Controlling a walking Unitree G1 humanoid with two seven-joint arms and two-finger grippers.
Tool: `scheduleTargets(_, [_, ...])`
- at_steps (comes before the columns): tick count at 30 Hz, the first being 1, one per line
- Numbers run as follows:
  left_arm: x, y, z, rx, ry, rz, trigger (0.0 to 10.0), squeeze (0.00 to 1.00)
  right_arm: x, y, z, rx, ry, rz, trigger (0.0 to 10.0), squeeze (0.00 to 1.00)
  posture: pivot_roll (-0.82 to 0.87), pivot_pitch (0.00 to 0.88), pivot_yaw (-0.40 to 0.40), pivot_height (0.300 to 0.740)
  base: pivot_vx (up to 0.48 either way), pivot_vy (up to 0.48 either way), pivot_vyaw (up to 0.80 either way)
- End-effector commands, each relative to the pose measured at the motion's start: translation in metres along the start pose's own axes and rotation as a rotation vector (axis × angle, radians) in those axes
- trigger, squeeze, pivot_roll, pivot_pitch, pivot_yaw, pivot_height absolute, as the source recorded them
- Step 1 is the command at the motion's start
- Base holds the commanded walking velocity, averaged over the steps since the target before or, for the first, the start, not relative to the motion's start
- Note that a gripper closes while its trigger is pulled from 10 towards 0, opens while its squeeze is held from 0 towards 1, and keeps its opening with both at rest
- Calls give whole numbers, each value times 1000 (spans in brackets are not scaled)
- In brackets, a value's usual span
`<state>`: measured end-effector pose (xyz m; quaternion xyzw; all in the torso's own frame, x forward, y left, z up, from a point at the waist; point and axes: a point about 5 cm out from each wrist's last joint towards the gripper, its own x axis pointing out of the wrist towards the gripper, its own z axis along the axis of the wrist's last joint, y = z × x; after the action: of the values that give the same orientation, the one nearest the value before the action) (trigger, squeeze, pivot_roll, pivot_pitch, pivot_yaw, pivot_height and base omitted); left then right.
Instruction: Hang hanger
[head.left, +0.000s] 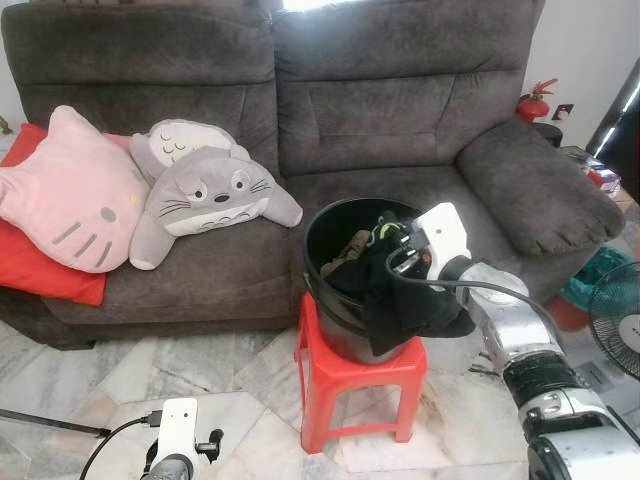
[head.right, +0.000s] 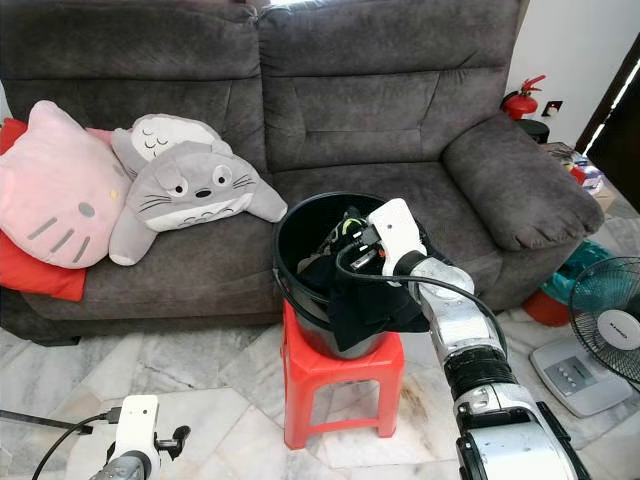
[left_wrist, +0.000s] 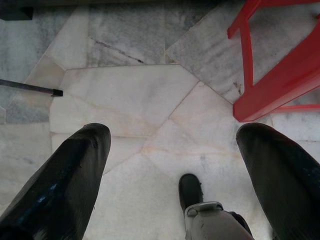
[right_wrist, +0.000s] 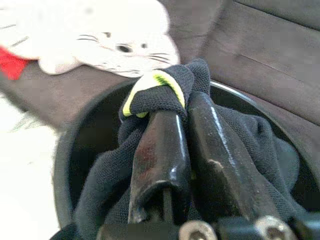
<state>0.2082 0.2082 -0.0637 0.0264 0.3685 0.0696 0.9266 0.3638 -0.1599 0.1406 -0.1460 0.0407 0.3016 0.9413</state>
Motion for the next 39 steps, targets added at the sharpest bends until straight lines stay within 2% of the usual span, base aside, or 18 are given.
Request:
scheduleTargets(1, [0,2,-1,18,14,7,10000,0,4,2,10,-41,-30,52,0,0,-113,0,14,716,0,0,0])
scheduleTargets(4, [0,2,-1,20,14,6,10000,0,5,2,10,-58,-29,61,0,0,-113,0,14,716,0,0,0])
scheduleTargets(8, [0,2,-1,18,14,7,10000,0,10,-9,15,-52,-2,8,0,0,-112,0,13,716,0,0,0])
scheduleTargets(12, [0,2,0,18,14,8,10000,0,13,-7,10,-47,37,11,0,0,-111,0,12,716,0,0,0])
scheduleTargets(13, [0,2,0,19,13,8,10000,0,14,-4,3,-39,77,8,1804,0,-111,0,12,716,0,0,0])
scheduleTargets(14, [0,2,0,20,13,7,10000,0,14,-2,-1,-35,106,7,4353,0,-111,0,12,716,0,0,0])
scheduleTargets(15, [0,2,0,21,12,7,10000,0,15,-1,-6,-34,139,5,5725,0,-111,0,12,716,0,0,0])
scheduleTargets(16, [0,2,0,21,12,7,10000,0,15,0,-10,-31,157,-5,10000,0,-111,0,12,716,0,0,0])
scheduleTargets(19, [0,2,0,21,10,7,10000,0,15,0,-17,24,183,-41,10000,0,-111,0,12,716,0,0,0])
scheduleTargets(20, [1,2,0,22,10,7,10000,0,14,2,-20,55,185,-48,10000,345,-111,0,12,716,0,0,0])
scheduleTargets(21, [1,2,0,23,9,6,10000,0,14,2,-22,67,188,-51,10000,643,-111,0,12,716,0,0,0])
scheduleTargets(22, [1,2,1,23,9,6,10000,0,14,2,-23,79,194,-59,10000,1000,-108,0,15,716,0,0,0])
scheduleTargets(26, [1,2,1,26,8,6,10000,0,13,1,-25,79,201,-88,10000,1000,-108,0,15,716,0,0,0])
scheduleTargets(31, [1,2,1,25,9,6,10000,0,17,-3,-12,107,99,-116,10000,1000,-105,0,14,716,0,0,0])
scheduleTargets(39, [1,2,1,28,9,6,10000,0,17,-7,-7,152,61,-152,10000,1000,-97,0,12,716,0,0,0])
